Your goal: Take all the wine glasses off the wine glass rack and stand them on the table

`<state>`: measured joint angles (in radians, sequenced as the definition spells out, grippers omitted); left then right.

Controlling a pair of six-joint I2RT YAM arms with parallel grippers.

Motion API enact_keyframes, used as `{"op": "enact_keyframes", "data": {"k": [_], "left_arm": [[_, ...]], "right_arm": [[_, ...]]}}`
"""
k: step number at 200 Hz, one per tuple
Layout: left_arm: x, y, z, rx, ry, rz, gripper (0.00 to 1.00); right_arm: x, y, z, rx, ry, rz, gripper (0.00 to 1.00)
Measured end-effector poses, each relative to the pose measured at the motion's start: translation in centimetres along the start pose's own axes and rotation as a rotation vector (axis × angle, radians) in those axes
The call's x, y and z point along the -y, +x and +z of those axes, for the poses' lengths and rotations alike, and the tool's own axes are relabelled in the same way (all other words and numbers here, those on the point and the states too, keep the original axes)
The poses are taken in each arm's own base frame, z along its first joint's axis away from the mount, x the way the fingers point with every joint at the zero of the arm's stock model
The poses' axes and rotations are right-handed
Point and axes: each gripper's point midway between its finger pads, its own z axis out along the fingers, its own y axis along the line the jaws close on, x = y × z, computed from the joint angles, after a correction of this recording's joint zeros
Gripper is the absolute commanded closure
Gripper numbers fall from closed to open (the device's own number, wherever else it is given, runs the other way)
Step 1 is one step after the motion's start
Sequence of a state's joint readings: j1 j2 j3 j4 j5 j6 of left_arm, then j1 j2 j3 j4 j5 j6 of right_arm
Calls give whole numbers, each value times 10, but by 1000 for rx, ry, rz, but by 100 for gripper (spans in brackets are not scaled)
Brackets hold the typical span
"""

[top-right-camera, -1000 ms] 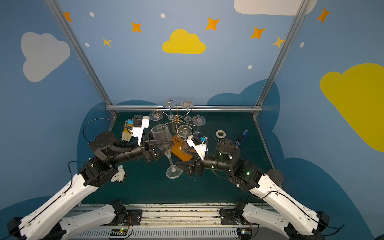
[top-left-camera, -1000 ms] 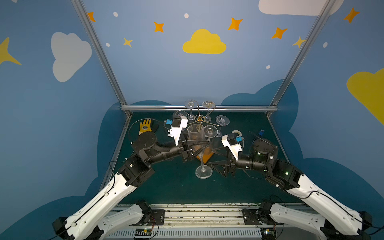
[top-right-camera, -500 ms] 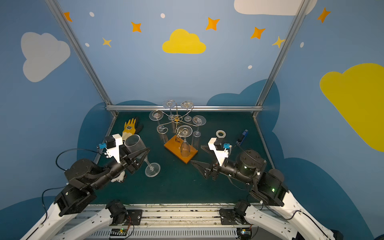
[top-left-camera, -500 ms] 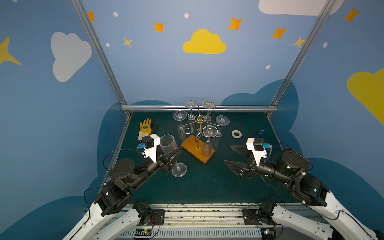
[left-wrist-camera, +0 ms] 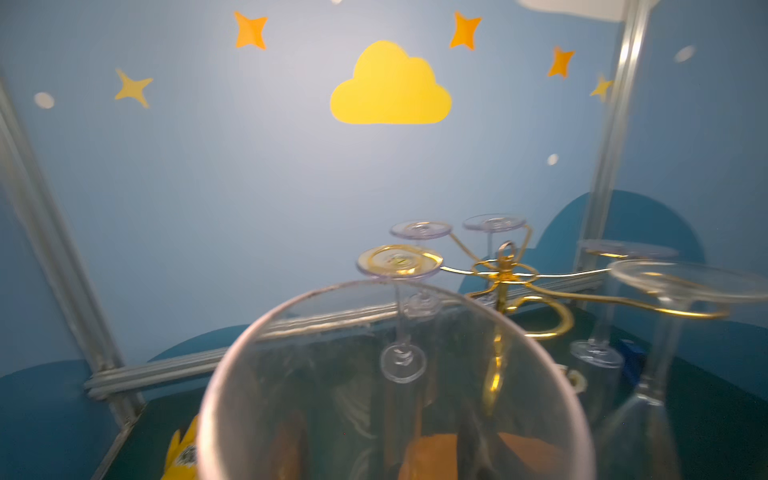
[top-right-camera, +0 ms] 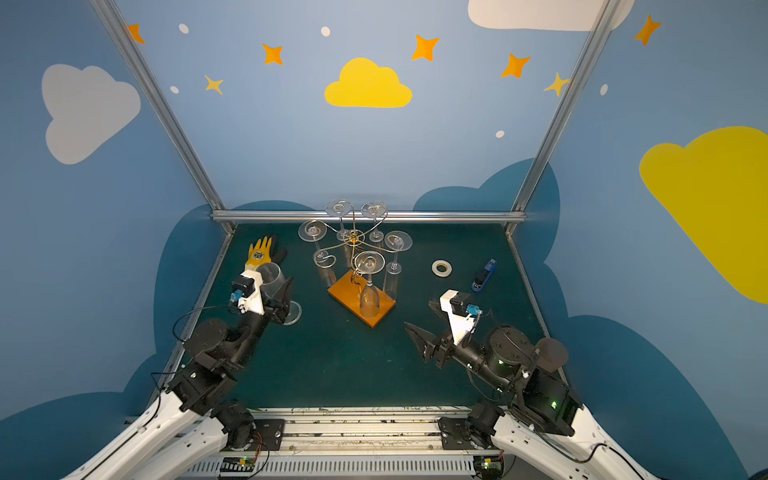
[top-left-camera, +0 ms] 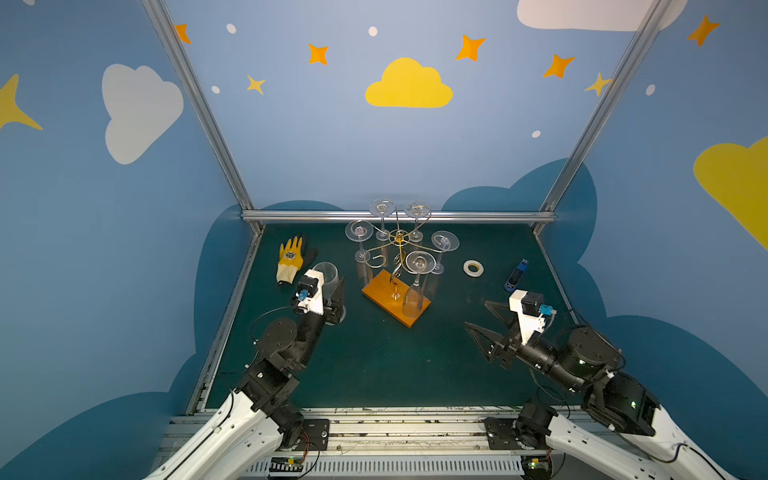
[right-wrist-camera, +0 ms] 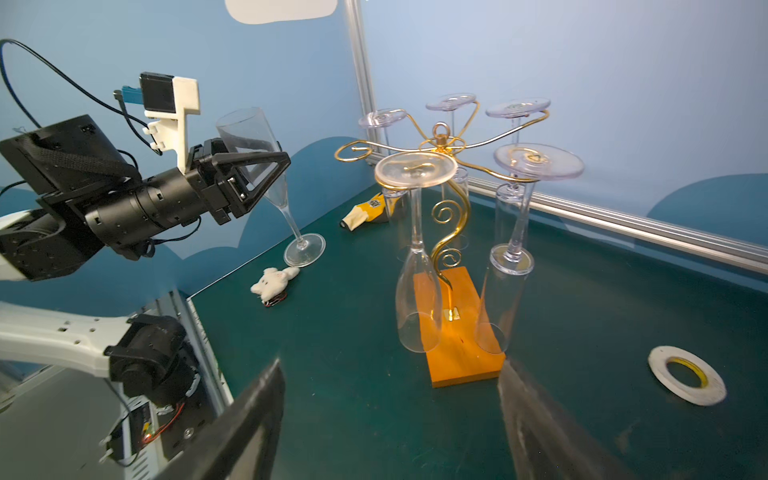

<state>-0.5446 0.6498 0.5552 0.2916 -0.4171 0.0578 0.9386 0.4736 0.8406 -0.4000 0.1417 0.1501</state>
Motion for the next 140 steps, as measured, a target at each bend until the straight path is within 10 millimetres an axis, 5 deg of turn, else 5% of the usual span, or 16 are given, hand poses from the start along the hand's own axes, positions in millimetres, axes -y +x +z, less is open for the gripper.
{"op": "enact_keyframes", "data": {"k": [49,96,140], "left_arm": [[-62,32,53,-30,-151,-53,62],[-69,85,112,-105,-110,-56,62],[-75,112,165,-82,-83,-57,62]], "right_arm": [[27,7,16,-28,159,-42,19],[53,4,19,-14,288,-62,19],[76,-4,8,27,393,-44,19]]}}
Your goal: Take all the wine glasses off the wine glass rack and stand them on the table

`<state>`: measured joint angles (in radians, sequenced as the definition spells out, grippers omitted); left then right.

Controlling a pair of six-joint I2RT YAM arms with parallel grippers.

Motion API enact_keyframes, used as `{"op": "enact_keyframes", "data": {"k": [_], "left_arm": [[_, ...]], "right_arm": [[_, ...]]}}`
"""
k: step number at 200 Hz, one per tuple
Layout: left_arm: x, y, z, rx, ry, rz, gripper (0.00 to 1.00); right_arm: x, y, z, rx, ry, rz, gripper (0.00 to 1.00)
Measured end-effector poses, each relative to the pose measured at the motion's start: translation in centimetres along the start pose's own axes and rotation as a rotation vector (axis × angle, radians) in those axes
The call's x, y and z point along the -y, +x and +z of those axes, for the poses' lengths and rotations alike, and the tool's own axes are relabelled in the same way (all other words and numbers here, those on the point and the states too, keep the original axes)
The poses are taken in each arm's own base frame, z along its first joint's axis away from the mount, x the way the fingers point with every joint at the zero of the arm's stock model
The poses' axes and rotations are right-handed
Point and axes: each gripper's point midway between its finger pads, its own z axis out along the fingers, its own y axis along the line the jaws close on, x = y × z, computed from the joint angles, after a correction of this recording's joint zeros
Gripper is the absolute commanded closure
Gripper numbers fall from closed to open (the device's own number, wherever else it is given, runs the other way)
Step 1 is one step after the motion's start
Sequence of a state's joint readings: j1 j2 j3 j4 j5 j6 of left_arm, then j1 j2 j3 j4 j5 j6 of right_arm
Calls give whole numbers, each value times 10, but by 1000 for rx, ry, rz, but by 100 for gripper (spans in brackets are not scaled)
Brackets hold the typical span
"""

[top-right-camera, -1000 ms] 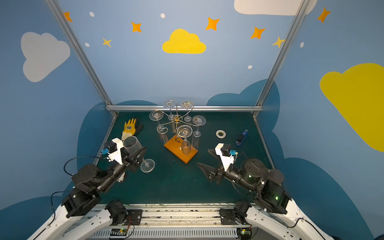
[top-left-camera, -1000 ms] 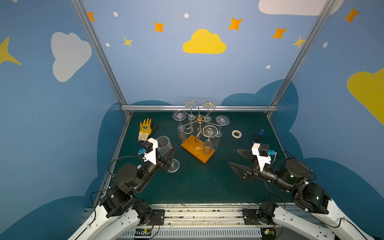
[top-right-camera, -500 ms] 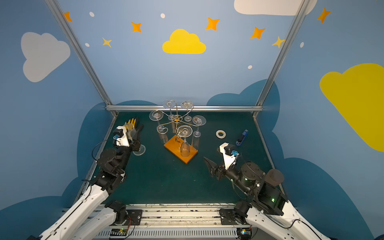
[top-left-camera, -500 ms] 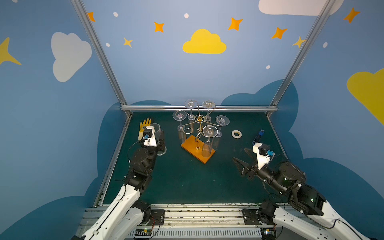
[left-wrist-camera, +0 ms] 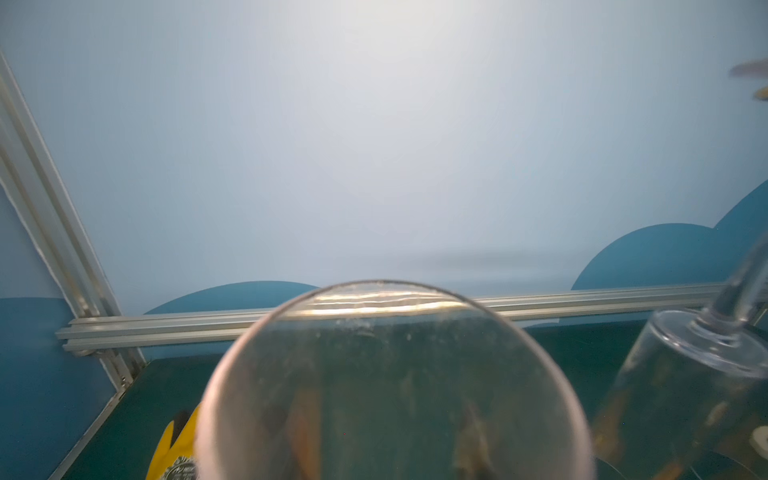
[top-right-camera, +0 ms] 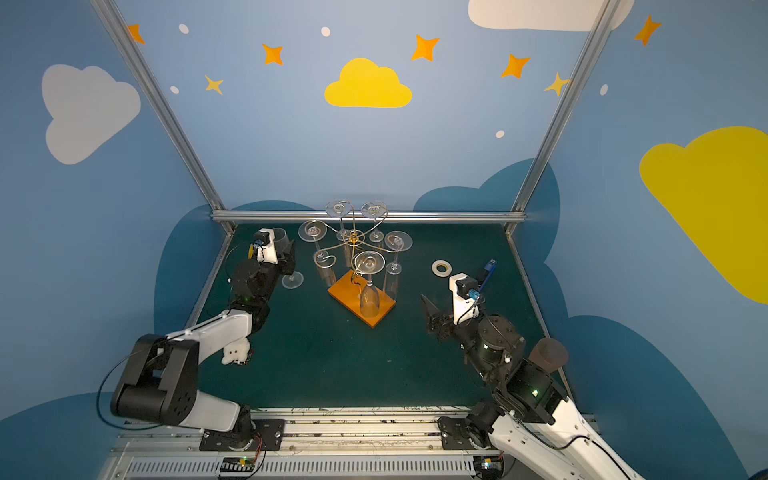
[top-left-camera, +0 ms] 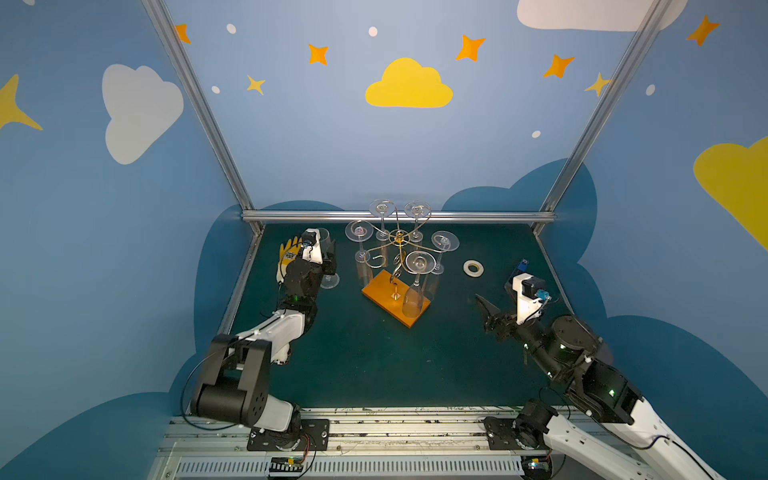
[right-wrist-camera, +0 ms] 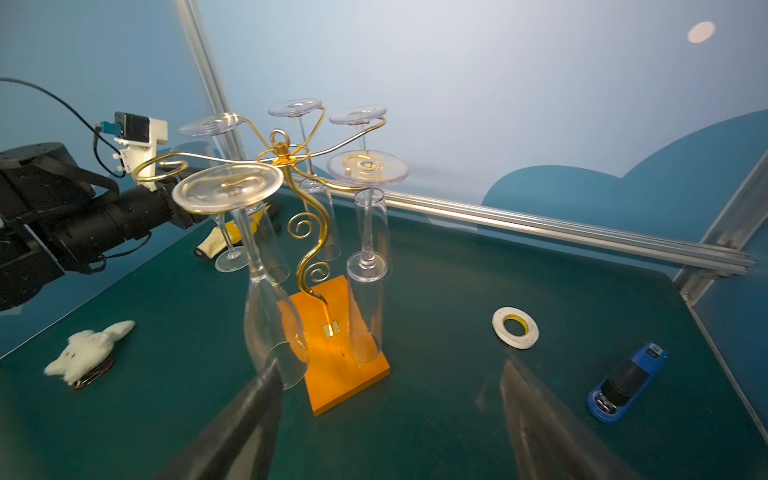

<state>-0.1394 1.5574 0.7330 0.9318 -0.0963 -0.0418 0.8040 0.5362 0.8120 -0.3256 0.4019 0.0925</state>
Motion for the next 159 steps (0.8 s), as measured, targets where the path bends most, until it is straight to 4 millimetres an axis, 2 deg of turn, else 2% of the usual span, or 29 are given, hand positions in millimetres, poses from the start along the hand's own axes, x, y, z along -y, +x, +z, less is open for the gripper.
{"op": "enact_keyframes", "data": {"k": [29,69,91,119,159], "left_arm": [[3,19,32,20,23,8,62],[5,53,59,20,41,18,62],[6,67,67,14,46,19,62],[6,76,75,25,52,20,62],[7,75,79,57,62,19,60]], "right_arm": [[8,1,0,-2,36,6,19],[11,8,3,-34,53,-2,18],[11,12,5,-50,56,-7,19],[11,13,7,-59,56,-5,19],[11,15,7,-65,58,3,19]]}}
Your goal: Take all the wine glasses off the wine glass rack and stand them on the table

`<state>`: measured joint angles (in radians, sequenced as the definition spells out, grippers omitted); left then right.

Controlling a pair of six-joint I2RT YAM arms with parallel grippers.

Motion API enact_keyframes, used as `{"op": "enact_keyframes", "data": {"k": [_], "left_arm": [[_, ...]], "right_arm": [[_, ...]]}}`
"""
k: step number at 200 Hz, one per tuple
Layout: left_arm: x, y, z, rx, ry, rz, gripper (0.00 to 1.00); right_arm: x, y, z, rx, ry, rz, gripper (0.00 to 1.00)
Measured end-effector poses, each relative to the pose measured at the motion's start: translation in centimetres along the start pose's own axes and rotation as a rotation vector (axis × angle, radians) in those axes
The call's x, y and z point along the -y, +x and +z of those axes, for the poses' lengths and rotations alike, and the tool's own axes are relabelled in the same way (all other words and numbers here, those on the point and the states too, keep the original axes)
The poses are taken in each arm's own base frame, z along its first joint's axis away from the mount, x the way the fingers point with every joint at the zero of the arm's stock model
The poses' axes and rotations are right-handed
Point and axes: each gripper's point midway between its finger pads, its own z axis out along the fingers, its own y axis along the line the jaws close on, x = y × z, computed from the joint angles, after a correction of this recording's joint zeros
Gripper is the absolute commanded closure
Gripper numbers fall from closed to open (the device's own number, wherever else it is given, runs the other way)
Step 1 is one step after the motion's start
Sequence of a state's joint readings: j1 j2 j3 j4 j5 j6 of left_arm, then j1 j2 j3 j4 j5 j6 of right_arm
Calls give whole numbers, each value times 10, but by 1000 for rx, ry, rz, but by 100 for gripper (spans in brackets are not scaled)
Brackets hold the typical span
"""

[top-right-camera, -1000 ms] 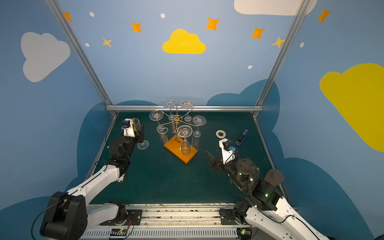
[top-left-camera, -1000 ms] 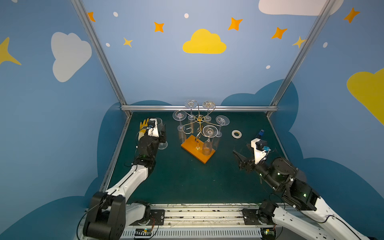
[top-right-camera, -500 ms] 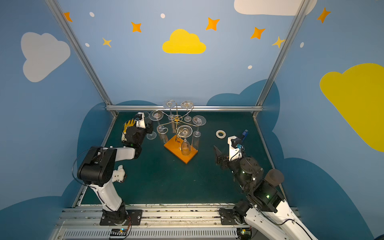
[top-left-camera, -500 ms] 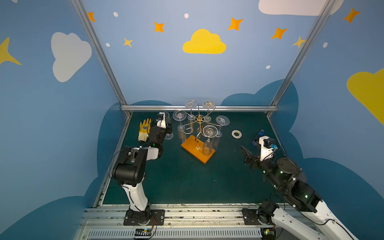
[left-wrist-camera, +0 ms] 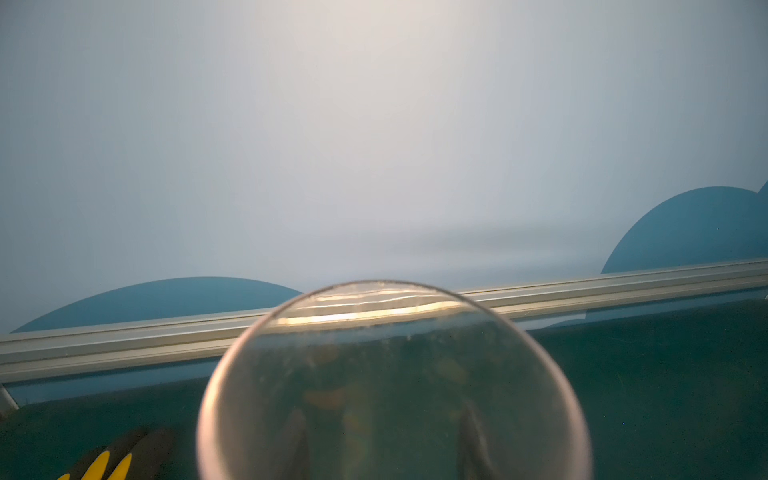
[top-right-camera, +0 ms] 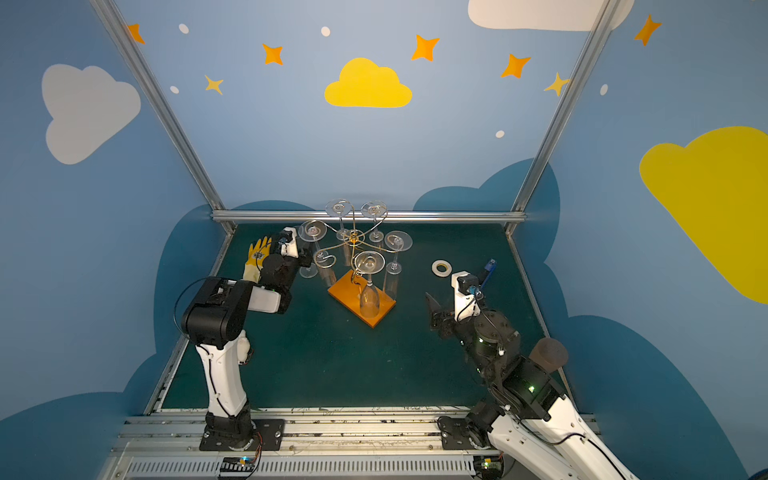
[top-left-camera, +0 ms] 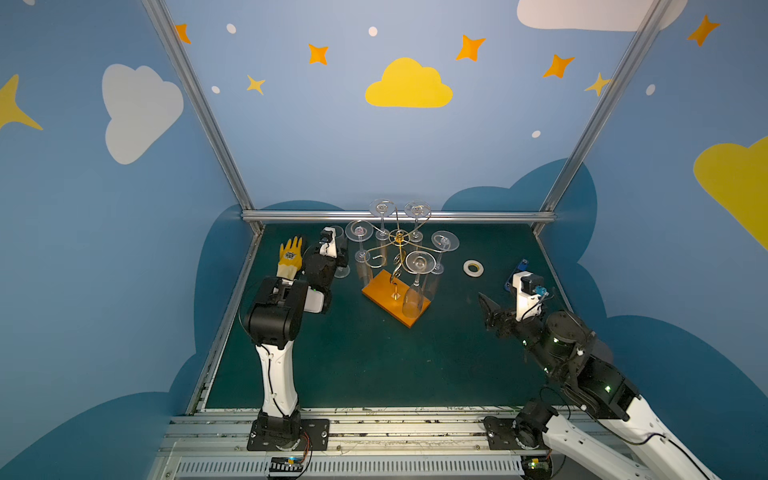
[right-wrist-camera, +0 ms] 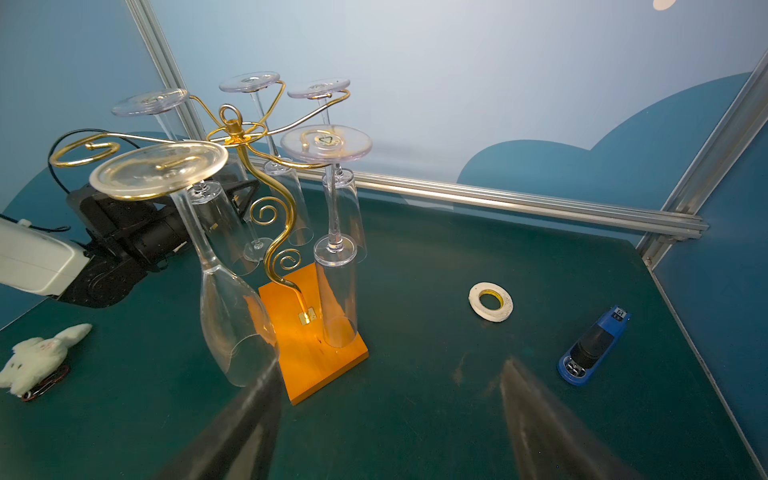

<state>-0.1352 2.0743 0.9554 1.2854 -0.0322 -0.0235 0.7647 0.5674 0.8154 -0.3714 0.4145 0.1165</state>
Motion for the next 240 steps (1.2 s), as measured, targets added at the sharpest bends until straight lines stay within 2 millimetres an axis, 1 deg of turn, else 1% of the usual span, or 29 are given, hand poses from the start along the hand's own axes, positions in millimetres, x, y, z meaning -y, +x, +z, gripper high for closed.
{"op": "enact_keyframes", "data": {"k": [22,35,49,79,102,115,125,155,176,197,240], "left_arm": [[0,-1,0,9,3,0,59],[1,0,0,10,7,0,55],[2,0,0,10,11,0,48],[3,-1,0,11,16,0,27],[3,-1,0,14,15,1,18],[3,-1,0,13,15,2,10],[3,-1,0,13,15,1,6],[3,-1,0,11,15,2,2],[3,-6,-1,15,15,1,1],[3,-17,-2,23,16,1,0],[4,-52,-11,75,17,0,1]], "right_arm": [[1,1,1,-3,4,2,18],[1,1,1,-5,4,1,18],[0,2,2,-10,5,0,19],[-1,4,4,-20,3,-1,18],[-1,4,4,-21,3,-1,19],[-1,3,3,-19,3,0,18],[-1,3,3,-19,2,0,19],[-1,4,3,-22,0,-1,19],[0,3,2,-24,0,-2,19],[0,-1,-2,-12,-2,2,18],[0,-3,-6,0,-12,9,19]]}}
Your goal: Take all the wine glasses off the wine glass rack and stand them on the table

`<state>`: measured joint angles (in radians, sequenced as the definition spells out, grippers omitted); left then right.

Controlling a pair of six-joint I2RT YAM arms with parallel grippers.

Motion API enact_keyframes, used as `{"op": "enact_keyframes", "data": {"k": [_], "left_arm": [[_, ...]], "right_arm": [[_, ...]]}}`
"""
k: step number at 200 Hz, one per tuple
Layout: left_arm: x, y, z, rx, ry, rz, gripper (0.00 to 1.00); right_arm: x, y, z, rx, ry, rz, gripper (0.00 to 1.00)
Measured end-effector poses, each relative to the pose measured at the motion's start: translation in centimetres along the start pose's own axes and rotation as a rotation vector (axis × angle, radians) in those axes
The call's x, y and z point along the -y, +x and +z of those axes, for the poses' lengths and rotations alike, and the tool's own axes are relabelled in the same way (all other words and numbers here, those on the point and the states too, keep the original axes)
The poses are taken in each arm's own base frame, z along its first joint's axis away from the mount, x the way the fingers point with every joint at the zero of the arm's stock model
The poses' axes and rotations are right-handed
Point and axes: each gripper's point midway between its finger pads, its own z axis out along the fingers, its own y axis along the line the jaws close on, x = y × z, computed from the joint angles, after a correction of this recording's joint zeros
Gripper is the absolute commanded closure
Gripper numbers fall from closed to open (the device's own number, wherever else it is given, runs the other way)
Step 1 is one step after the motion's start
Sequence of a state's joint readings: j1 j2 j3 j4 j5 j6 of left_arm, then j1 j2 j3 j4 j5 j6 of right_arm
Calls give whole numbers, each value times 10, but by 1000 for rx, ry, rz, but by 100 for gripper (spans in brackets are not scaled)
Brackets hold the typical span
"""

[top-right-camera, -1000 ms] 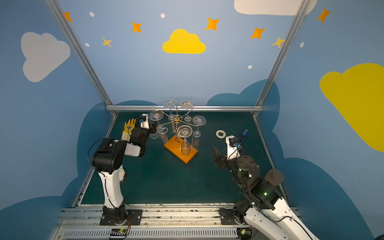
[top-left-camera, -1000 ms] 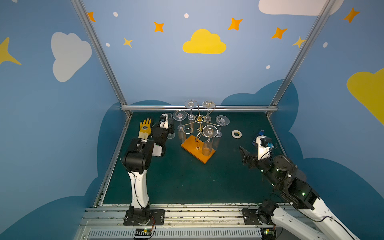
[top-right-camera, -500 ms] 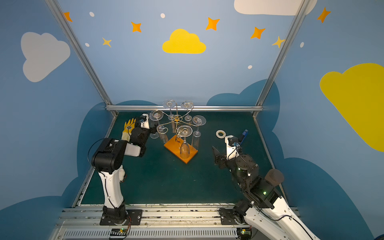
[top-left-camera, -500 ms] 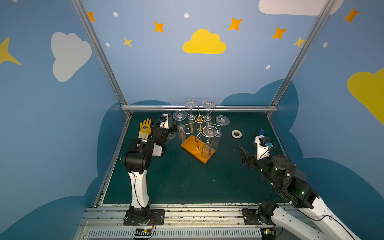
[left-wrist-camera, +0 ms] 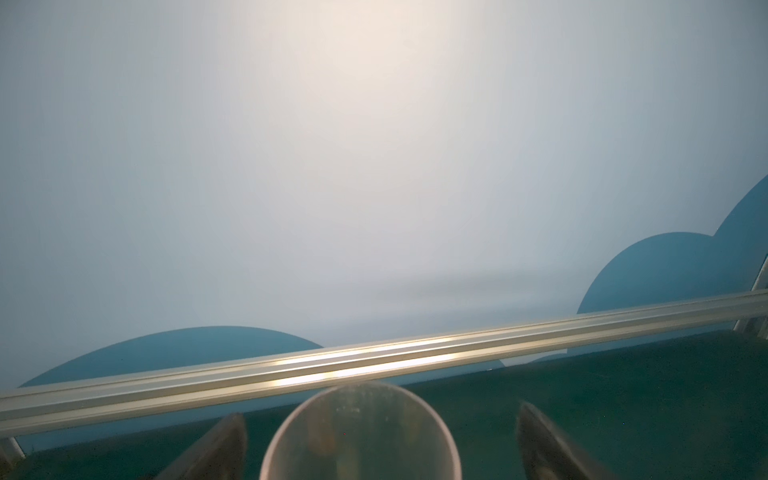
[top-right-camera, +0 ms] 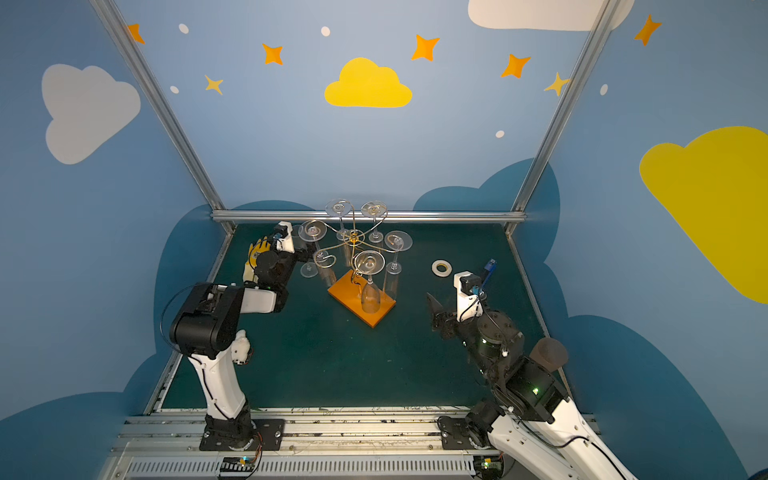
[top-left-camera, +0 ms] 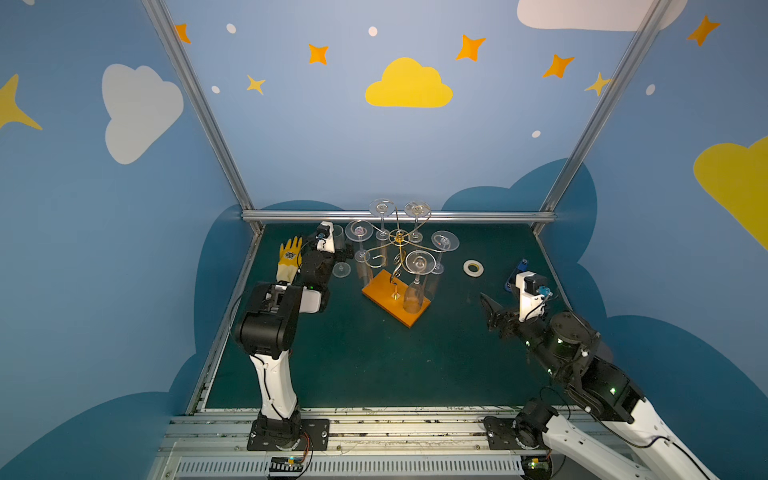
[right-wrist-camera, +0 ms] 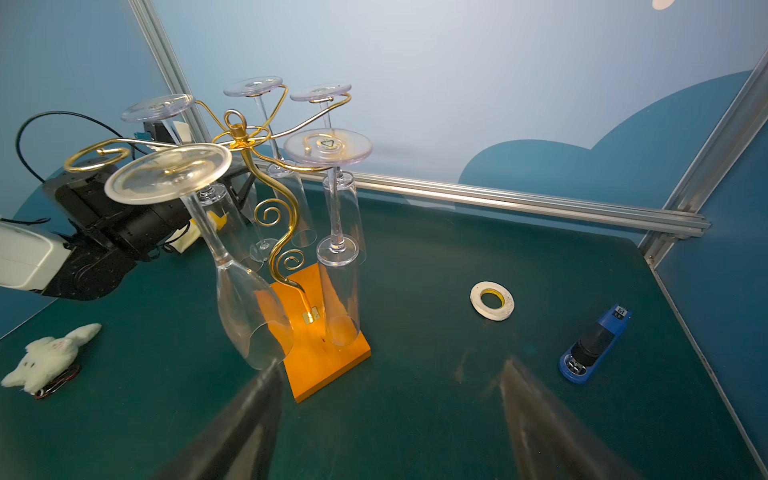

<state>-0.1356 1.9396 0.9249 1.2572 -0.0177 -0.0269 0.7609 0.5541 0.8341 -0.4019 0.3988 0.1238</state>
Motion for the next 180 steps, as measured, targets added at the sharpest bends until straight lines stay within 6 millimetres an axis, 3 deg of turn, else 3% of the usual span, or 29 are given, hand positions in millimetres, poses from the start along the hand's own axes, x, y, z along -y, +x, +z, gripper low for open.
{"op": "enact_keyframes", "data": {"k": [73,105,144,180], "left_arm": [[0,-49,-10,21,-9,2,1],[-5,-74,-26,-1,-37,-1,1],[-15,-123,-67,-42,-114,-95,1],[-13,-151,-137,-99,-149,-204,1]], "right_arm": [[-1,-2,-10,15,-28,10,19],[-1,-7,-17,38,-44,18,19],[-6,-17,-23,61,-78,35,19],[-17,-41,-27,71,-139,76,19]]}}
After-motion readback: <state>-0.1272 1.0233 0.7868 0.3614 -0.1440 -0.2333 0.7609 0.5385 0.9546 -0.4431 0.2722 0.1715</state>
